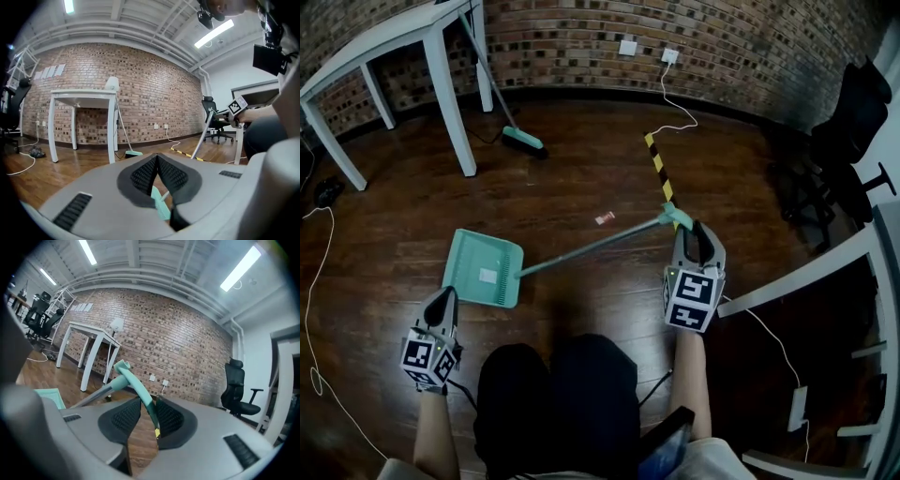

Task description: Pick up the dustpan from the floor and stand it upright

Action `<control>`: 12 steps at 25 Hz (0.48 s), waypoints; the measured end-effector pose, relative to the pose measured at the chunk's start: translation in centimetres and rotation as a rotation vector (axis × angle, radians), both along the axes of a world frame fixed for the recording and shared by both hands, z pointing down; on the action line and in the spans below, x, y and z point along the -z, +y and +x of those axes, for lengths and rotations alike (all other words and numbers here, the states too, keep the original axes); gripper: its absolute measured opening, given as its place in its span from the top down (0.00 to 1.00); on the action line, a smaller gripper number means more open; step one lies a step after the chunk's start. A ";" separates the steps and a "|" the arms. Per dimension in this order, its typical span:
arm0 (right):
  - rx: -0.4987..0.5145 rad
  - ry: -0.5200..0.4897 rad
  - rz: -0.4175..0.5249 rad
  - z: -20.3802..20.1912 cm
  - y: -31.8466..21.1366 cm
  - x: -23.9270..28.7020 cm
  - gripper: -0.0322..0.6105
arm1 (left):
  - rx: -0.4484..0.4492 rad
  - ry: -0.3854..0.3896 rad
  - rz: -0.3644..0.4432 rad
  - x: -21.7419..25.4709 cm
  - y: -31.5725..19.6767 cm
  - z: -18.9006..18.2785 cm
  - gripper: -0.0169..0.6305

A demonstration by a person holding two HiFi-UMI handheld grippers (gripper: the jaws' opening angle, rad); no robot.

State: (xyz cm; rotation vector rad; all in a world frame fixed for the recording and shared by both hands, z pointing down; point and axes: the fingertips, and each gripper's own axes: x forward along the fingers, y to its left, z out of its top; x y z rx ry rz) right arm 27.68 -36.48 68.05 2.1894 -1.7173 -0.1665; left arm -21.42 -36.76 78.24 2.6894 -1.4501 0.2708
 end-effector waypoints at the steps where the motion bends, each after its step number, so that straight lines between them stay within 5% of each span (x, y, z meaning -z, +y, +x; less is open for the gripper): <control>1: 0.022 0.020 0.007 -1.1 -0.5 0.9 0.80 | 0.000 -0.002 0.004 0.6 0.1 0.0 0.98; 12: 0.198 0.076 0.129 -9.7 -4.8 7.9 0.80 | 0.021 0.002 0.078 5.9 -2.2 1.5 0.98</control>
